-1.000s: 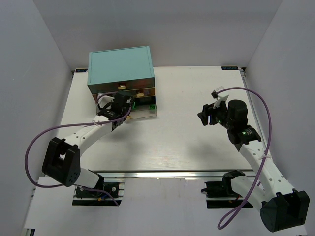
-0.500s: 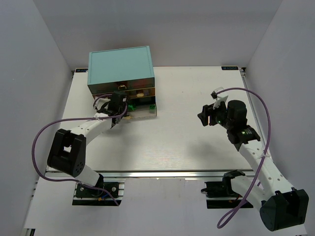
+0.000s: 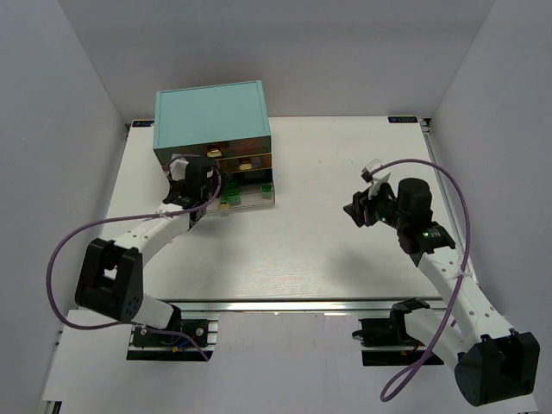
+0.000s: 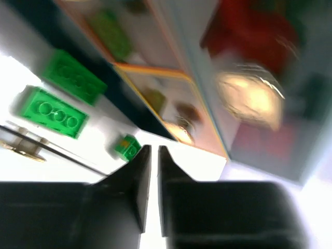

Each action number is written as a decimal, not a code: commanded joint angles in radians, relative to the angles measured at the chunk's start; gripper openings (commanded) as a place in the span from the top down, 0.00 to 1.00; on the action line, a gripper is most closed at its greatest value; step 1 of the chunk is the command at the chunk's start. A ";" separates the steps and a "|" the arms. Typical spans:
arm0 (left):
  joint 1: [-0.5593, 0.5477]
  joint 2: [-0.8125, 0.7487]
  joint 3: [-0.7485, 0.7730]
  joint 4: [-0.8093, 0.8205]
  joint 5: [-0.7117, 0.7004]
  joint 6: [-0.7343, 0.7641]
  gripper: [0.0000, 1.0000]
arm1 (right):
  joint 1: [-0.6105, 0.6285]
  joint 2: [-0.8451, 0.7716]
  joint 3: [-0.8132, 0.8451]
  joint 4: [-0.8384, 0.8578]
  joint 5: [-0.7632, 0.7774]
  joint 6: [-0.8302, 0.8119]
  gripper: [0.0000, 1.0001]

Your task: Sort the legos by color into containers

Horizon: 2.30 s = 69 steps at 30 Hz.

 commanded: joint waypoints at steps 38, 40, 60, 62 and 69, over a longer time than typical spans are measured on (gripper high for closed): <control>-0.092 -0.185 -0.154 -0.068 0.364 1.423 0.46 | -0.058 -0.089 -0.123 -0.040 -0.386 -0.570 1.00; -0.092 -0.147 -0.133 -0.077 0.364 1.432 0.46 | -0.058 -0.100 -0.123 -0.039 -0.385 -0.568 1.00; -0.155 0.080 0.008 -0.077 0.073 1.815 0.44 | -0.053 -0.159 -0.136 -0.011 -0.382 -0.553 1.00; -0.155 0.097 0.013 -0.067 0.044 1.843 0.44 | -0.056 -0.164 -0.137 -0.008 -0.383 -0.553 1.00; -0.155 0.120 0.001 0.008 -0.002 1.914 0.43 | -0.053 -0.169 -0.137 -0.005 -0.383 -0.553 1.00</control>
